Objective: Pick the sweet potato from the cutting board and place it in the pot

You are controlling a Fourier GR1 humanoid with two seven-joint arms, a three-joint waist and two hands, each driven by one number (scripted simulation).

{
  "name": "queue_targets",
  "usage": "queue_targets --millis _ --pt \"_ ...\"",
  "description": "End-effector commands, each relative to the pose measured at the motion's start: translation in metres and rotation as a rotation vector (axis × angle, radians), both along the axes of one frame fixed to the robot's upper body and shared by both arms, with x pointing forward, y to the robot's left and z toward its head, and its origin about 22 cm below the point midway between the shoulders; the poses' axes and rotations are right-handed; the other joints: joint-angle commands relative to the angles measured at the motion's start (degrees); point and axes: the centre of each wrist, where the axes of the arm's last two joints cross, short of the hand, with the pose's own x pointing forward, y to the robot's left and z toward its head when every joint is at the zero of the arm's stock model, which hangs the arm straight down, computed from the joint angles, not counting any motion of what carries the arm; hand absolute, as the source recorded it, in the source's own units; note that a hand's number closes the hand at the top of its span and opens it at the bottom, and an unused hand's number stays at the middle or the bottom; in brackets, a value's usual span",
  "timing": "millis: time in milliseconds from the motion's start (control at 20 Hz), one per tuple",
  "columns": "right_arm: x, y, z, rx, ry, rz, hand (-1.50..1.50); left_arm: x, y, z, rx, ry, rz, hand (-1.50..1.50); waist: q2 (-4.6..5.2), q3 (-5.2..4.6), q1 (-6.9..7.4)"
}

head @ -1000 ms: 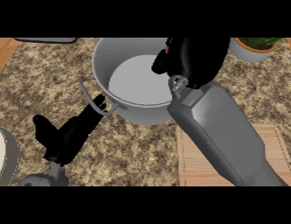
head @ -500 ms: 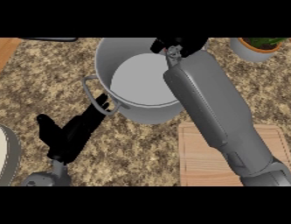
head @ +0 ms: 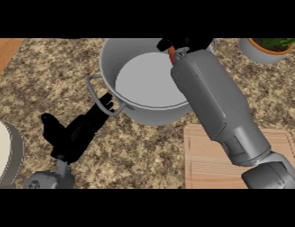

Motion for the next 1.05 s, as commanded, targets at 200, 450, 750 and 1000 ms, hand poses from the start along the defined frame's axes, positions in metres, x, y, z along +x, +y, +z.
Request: queue_targets --millis 200,450,750,1000 --pt "0.008 -0.018 -0.014 0.373 -0.203 -0.132 -1.5 0.006 -0.006 0.008 -0.014 -0.019 -0.029 0.0 0.44 0.19 1.43" --pt "0.01 -0.018 -0.024 0.411 -0.306 -0.137 -1.5 0.002 -0.01 0.01 -0.001 -0.019 -0.057 0.0 0.45 0.17 2.66" --pt "0.012 -0.023 -0.05 0.341 -0.427 -0.193 -1.5 -0.002 -0.004 0.008 0.012 -0.001 -0.015 0.0 0.03 0.08 1.13" --pt "0.014 -0.024 -0.058 0.344 -0.438 -0.245 -1.5 -0.002 0.005 0.004 -0.003 0.01 0.031 0.0 -0.83 0.06 -1.76"
